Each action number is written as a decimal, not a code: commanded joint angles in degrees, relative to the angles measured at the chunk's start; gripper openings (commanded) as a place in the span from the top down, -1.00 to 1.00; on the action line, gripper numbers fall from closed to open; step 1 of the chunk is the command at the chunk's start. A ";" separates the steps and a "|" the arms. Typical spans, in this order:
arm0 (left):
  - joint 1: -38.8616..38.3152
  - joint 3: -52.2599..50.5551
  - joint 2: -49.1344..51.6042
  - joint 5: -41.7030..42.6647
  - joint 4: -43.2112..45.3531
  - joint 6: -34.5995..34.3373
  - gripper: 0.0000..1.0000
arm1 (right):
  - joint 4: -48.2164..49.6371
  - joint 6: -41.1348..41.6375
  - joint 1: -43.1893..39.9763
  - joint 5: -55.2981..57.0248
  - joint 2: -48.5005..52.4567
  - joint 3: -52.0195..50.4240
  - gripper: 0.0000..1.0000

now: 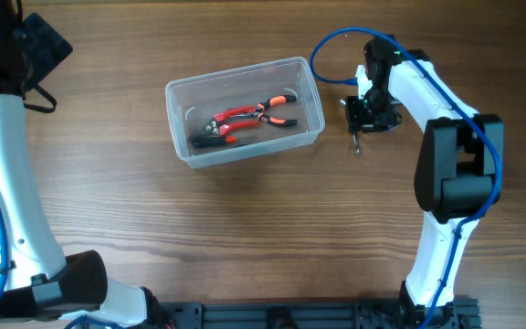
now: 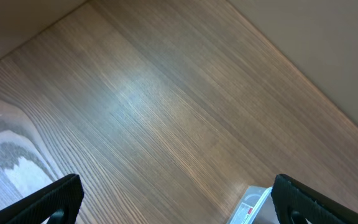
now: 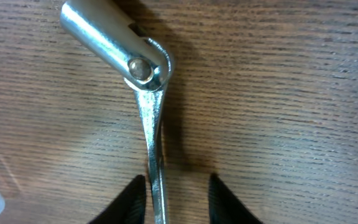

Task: Pack container
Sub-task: 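Lower the right gripper onto the silver socket wrench shaft and grasp, then lift the wrench and carry it left into the container, then release the wrench and withdraw the right arm to the upper right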

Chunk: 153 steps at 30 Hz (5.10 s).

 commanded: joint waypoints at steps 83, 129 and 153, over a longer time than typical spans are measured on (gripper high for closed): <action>0.20 0.63 0.33 -0.46 -0.04 1.07 -1.00 | -2.16 -46.53 9.88 -28.20 -32.15 12.13 0.91; 0.20 0.63 0.33 -0.46 -0.07 1.07 -1.00 | -1.53 -40.98 18.78 -6.88 -6.08 21.57 -0.32; 0.20 0.63 0.33 -0.46 -0.04 1.07 -1.00 | -5.92 3.58 -11.04 6.93 -27.80 26.25 -0.57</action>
